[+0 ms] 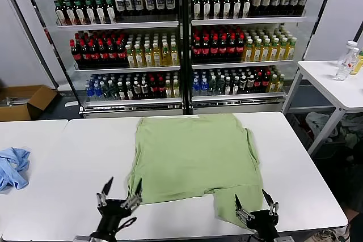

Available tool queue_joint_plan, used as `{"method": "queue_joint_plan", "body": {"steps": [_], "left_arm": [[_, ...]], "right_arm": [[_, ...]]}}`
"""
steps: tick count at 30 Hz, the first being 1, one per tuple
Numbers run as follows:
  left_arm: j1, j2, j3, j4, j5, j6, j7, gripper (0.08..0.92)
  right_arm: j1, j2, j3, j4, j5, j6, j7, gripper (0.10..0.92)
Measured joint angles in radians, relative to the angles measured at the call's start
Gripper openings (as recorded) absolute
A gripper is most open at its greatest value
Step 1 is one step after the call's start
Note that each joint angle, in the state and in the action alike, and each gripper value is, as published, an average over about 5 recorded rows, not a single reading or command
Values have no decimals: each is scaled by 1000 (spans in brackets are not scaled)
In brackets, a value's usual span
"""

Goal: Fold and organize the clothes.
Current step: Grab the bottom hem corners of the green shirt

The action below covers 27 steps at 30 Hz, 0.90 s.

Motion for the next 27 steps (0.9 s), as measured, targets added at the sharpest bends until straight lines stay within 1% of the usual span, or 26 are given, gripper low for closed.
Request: {"method": "queue_joint_plan", "body": {"steps": [8,11,13,19,27], "left_arm": [[-37,21,32,67,10,119,-9,823],[-55,24,37,89,2,152,-22,797],[-67,27,36,99,-10,168,-34,749],[-98,27,31,115,-59,202,-80,575],[-120,34,35,143,-89,224,-135,350]], "right_arm": [[-2,0,5,-25,16,-22,2,823],[-1,0,6,-36,28,-30,0,811],[-1,1,5,-42,36,-34,-2,775],[2,8,3,-59,58,-41,-7,620],[6,14,6,-74,78,-48,-18,386]]}}
